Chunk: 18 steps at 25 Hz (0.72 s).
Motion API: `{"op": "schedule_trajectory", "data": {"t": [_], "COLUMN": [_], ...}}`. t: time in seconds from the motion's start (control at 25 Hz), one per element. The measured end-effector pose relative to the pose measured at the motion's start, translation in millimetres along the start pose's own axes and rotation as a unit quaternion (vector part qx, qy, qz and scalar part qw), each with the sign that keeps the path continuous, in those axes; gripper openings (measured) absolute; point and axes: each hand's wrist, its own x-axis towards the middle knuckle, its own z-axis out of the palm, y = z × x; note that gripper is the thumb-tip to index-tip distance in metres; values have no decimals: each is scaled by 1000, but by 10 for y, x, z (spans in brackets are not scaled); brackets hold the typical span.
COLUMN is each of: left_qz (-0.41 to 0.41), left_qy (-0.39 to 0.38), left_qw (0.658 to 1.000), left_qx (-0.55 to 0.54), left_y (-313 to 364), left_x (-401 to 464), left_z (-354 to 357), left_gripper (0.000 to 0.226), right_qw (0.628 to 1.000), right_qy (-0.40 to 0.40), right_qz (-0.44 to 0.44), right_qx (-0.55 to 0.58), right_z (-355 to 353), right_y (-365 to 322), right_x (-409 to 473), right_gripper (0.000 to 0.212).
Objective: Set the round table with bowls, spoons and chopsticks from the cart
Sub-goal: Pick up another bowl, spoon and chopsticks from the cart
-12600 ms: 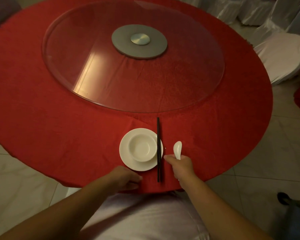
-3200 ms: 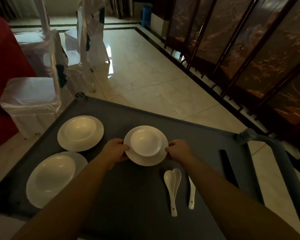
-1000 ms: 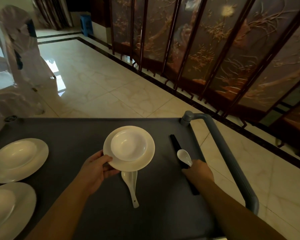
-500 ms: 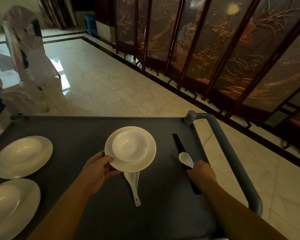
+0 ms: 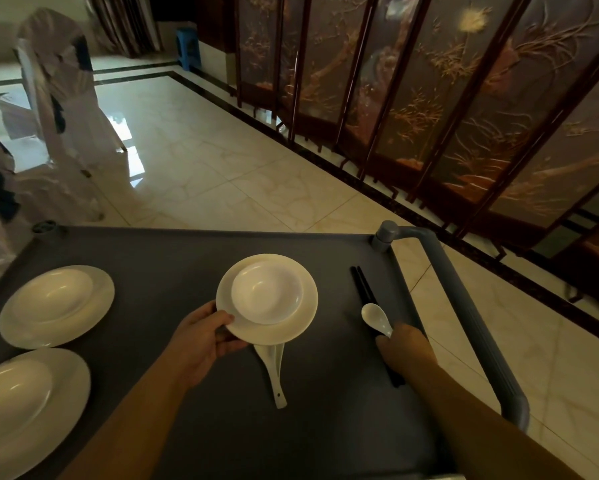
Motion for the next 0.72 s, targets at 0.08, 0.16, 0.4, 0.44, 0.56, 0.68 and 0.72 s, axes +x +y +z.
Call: {"op": "schedule_trajectory", "data": {"t": [0.08, 0.16, 0.4, 0.44, 0.56, 0.68, 0.72], "left_qz": [2, 7, 29, 31, 50, 78, 86], "left_qy": [2, 1, 31, 38, 75, 124, 148], "left_qw": [1000, 1000, 998, 998, 993, 984, 979], "left_qx": [-6, -12, -42, -50, -70, -97, -113], "left_y": [21, 32, 53, 44, -30, -172, -245], "left_x": [-9, -41, -308, -371, -674, -1072, -1229], "left_z": [-11, -30, -125, -147, -195, -181, -162], "left_gripper": [34, 35, 38, 39, 39, 36, 35], "right_qw": [999, 997, 985, 983, 969, 945, 937], "right_qy": [18, 44, 51, 34, -22, -85, -114], "right_qz": [-31, -61, -159, -165, -195, -252, -263], "right_qx": [-2, -22, 49, 78, 153, 190, 198], "right_z": [-15, -58, -258, -283, -330, -354, -366], "right_y": [-42, -139, -637, -723, -968, -1137, -1170], "right_x": [-33, -85, -417, -460, -606, -751, -816], "right_gripper": [30, 25, 22, 20, 16, 18, 19]}}
